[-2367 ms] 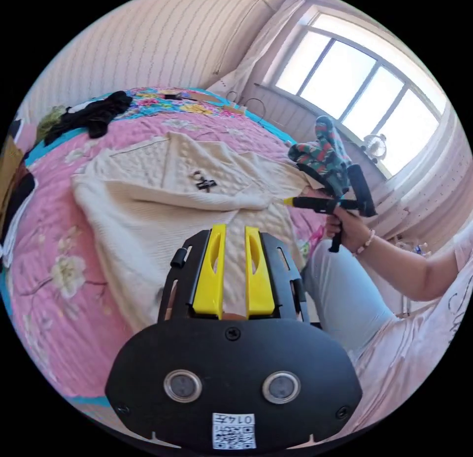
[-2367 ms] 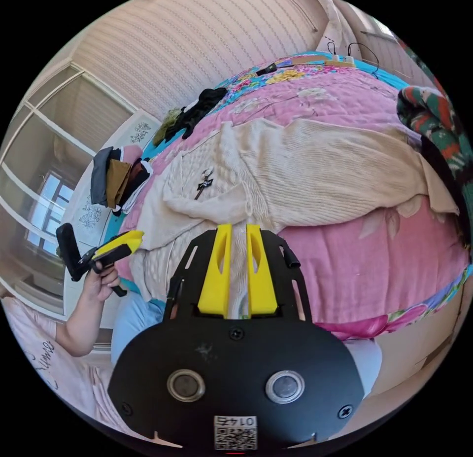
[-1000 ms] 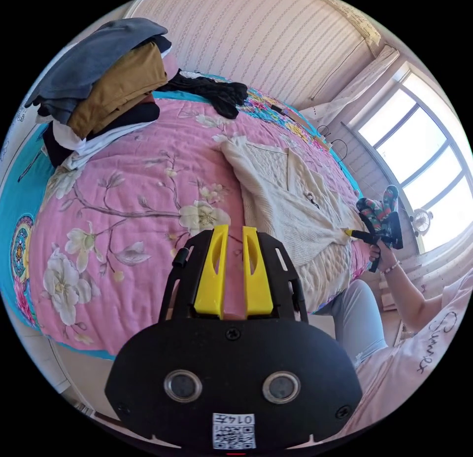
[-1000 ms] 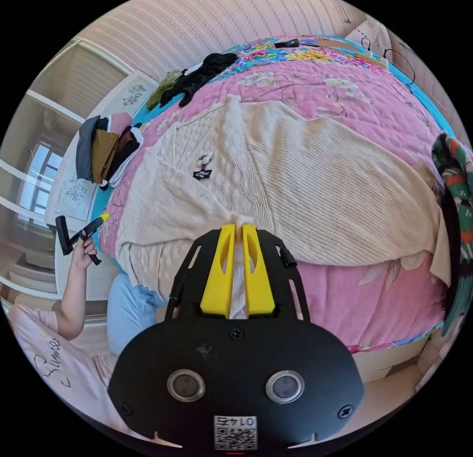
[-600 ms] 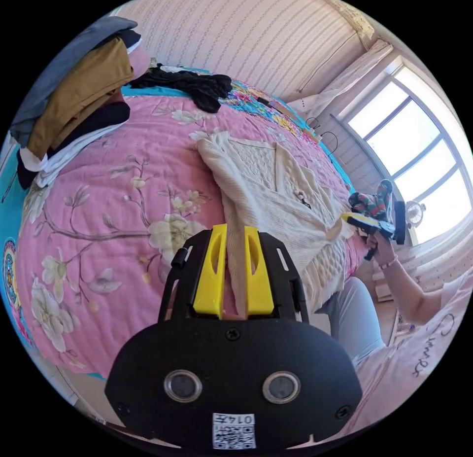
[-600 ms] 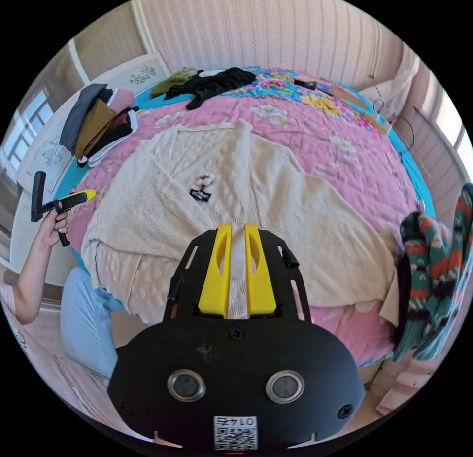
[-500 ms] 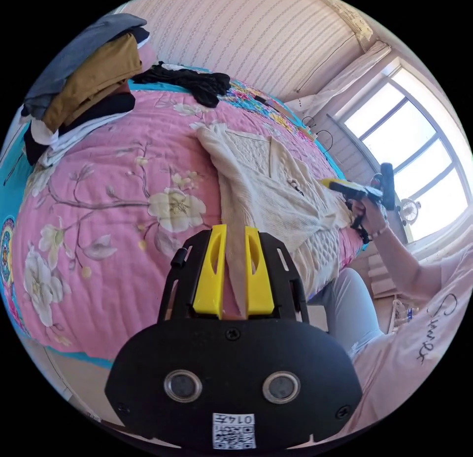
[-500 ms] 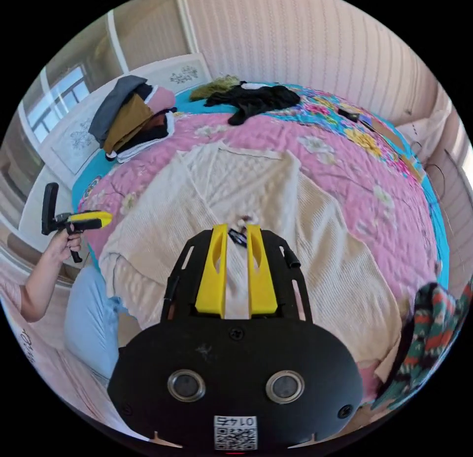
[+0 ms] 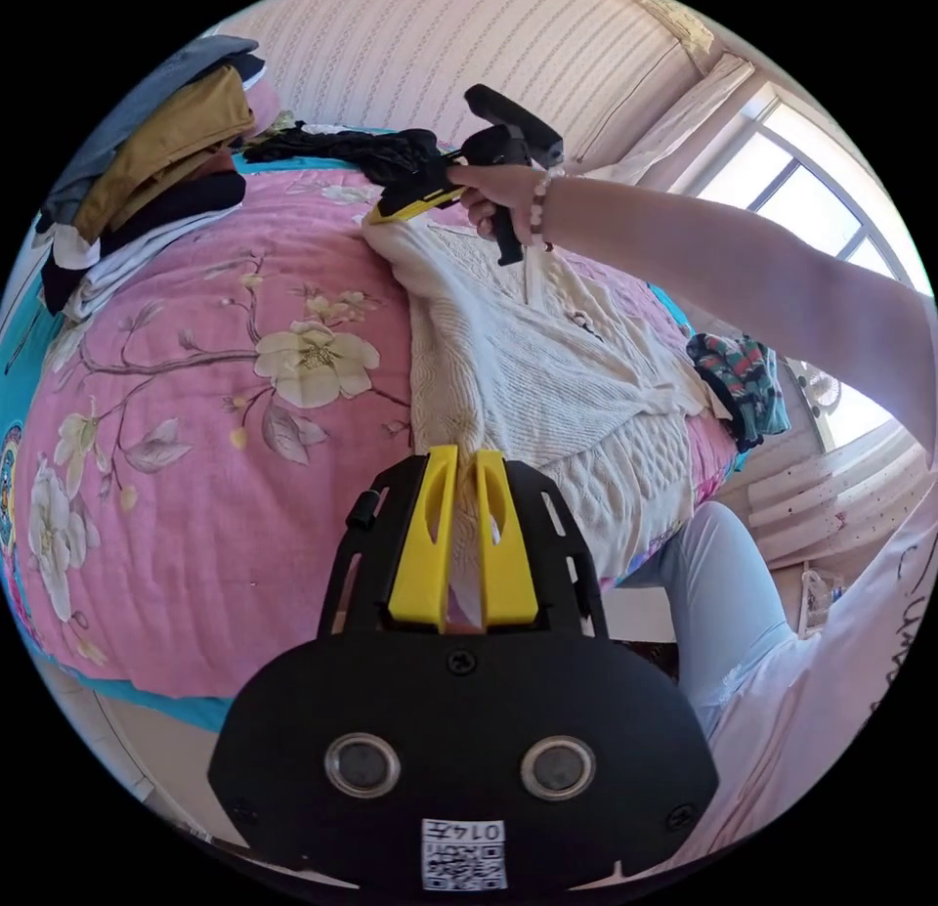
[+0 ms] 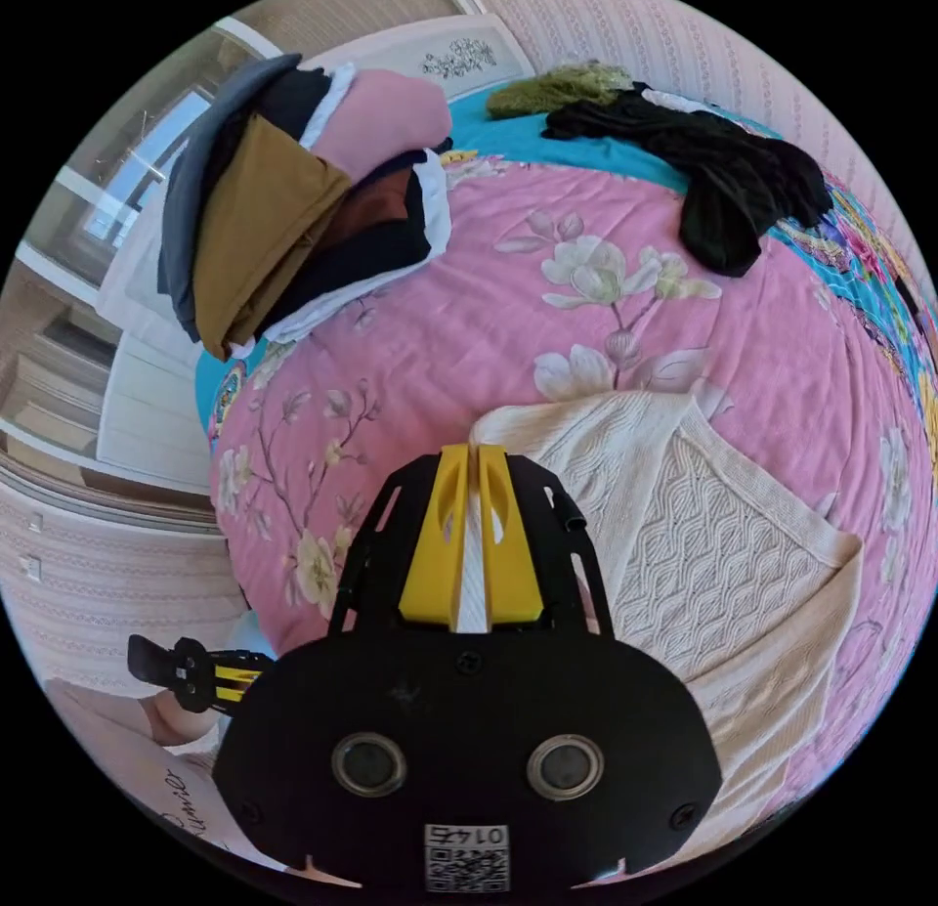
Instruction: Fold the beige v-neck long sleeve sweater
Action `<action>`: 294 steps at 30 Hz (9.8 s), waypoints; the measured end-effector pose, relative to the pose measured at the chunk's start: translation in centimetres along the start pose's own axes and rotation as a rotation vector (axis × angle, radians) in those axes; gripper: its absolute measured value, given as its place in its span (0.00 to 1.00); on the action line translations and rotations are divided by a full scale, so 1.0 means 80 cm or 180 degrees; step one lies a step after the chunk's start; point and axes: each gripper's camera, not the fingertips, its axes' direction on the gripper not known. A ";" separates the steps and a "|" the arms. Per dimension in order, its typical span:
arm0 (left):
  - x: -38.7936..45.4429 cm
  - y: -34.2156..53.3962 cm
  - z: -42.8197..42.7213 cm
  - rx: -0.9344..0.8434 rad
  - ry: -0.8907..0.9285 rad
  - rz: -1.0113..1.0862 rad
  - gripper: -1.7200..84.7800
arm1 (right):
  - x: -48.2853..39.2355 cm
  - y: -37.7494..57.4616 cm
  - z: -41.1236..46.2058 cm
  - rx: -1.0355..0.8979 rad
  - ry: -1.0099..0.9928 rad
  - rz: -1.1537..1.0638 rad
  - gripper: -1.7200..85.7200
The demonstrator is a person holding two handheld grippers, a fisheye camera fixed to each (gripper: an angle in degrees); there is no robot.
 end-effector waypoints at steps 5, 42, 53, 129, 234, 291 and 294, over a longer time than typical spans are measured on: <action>-0.033 0.018 -0.011 0.0271 -0.0033 -0.0356 0.03 | 0.004 0.002 -0.025 0.0325 -0.0258 -0.0174 0.03; 0.528 -0.113 0.386 -0.0621 0.0999 0.2062 0.09 | 0.128 0.855 -0.249 0.2064 0.2073 0.2727 0.21; 0.726 -0.192 0.662 -0.1435 0.1183 0.1769 0.10 | 0.179 0.991 -0.257 0.2953 0.1582 0.3088 0.18; -0.115 -0.213 0.144 -0.0890 0.0766 -0.0309 0.03 | -0.070 0.473 0.014 0.0274 0.1203 0.0340 0.11; -0.182 -0.316 -0.122 0.0224 0.0540 -0.0247 0.01 | 0.297 0.431 -0.310 0.1469 -0.0521 0.1254 0.04; 0.051 0.007 -0.049 -0.0270 0.0158 -0.0119 0.09 | -0.093 0.575 -0.141 -0.0022 0.0376 0.0094 0.02; 0.039 0.004 -0.061 -0.0056 -0.0170 -0.0258 0.10 | -0.096 0.562 -0.157 0.0432 0.0428 0.0157 0.02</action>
